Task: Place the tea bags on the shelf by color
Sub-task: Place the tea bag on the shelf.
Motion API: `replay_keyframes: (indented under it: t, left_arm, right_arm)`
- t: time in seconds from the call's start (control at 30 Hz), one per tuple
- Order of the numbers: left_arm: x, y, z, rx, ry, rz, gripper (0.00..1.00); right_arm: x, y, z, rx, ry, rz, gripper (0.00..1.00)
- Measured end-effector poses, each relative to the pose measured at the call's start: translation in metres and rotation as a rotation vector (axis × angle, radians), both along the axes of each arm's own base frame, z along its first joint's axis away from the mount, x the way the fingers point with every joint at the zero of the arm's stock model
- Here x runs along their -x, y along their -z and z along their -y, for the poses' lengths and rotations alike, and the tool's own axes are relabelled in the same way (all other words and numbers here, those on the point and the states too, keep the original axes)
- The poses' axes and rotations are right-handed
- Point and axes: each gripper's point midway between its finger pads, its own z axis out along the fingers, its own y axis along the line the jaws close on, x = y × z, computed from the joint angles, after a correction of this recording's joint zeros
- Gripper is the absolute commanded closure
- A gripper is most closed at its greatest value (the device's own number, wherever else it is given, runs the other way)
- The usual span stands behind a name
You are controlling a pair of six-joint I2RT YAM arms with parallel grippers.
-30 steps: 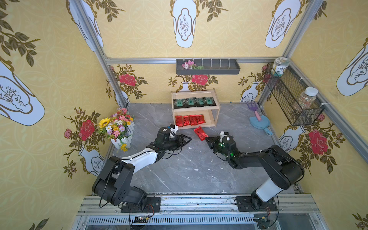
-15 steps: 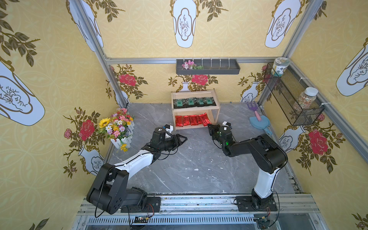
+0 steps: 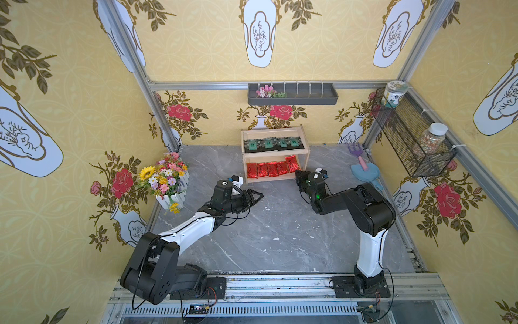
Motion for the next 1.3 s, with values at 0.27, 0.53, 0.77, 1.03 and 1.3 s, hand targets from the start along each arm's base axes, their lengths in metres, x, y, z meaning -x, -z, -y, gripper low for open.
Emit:
replay_keyframes:
  t: [0.27, 0.53, 0.77, 1.03, 1.3]
  left_arm:
    - [0.000, 0.000, 0.000, 0.000, 0.000, 0.001, 0.37]
    - [0.000, 0.000, 0.000, -0.004, 0.003, 0.005, 0.36]
    - [0.001, 0.003, -0.001, -0.010, 0.002, -0.008, 0.37]
    - [0.001, 0.004, -0.002, -0.013, -0.001, -0.010, 0.37]
    - [0.001, 0.004, -0.002, -0.016, -0.003, -0.008, 0.36]
  right_arm:
    - [-0.007, 0.011, 0.006, 0.009, 0.018, -0.014, 1.00]
    - [-0.012, 0.020, 0.009, 0.018, 0.025, -0.037, 1.00]
    - [-0.017, 0.023, 0.008, 0.016, 0.023, -0.040, 1.00]
    - [-0.020, 0.031, 0.010, 0.019, 0.028, -0.052, 0.99]
    - [-0.023, 0.041, 0.010, 0.017, 0.022, -0.069, 0.95]
